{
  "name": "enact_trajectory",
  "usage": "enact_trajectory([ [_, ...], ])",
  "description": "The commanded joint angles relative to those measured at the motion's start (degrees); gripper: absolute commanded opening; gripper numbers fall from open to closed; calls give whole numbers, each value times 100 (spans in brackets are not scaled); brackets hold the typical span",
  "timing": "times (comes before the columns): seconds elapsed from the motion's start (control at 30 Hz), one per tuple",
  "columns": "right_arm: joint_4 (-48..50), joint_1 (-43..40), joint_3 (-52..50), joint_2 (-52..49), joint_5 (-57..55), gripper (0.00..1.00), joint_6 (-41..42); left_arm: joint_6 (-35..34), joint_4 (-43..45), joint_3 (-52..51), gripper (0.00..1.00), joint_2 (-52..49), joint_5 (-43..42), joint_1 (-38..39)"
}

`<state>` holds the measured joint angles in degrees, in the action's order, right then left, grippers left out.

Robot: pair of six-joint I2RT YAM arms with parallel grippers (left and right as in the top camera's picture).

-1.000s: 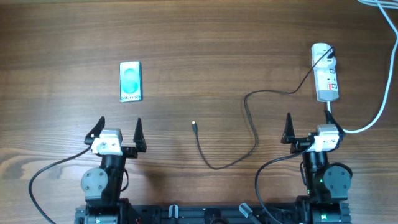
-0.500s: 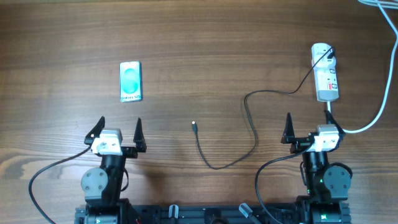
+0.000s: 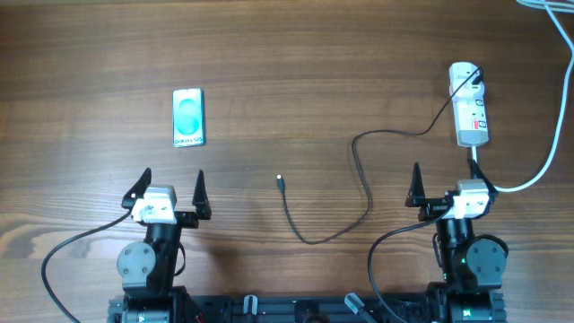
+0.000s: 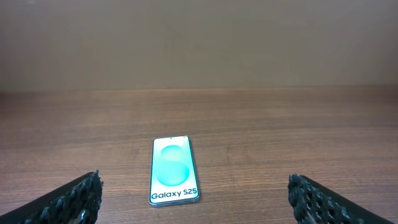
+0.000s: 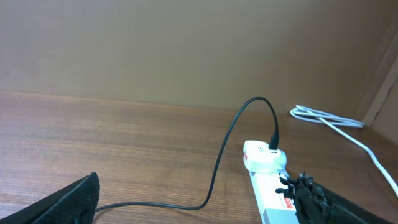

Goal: Plug charger to phone and switch on socket

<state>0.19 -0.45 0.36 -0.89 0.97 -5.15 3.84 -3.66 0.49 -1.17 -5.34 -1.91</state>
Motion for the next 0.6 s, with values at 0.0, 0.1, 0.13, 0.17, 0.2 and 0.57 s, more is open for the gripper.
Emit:
enact_trajectory([
  [0.0,17,26,-7,46,-96,100,72,109,-48,-17,100,-13,157,31],
  [0.1,17,26,-7,46,-98,100,74,114,74,-17,100,-13,179,31],
  [0.13,17,26,-7,46,-96,100,74,114,251,-17,100,-13,179,31],
  [0.17,17,26,-7,46,-96,100,74,111,426,-17,100,-13,179,31],
  [0.2,17,26,-7,46,-96,100,74,109,549,-17,100,-13,175,31],
  [0.57,17,26,-7,46,-96,100,74,-1812,758,1073,100,-13,-1086,31],
])
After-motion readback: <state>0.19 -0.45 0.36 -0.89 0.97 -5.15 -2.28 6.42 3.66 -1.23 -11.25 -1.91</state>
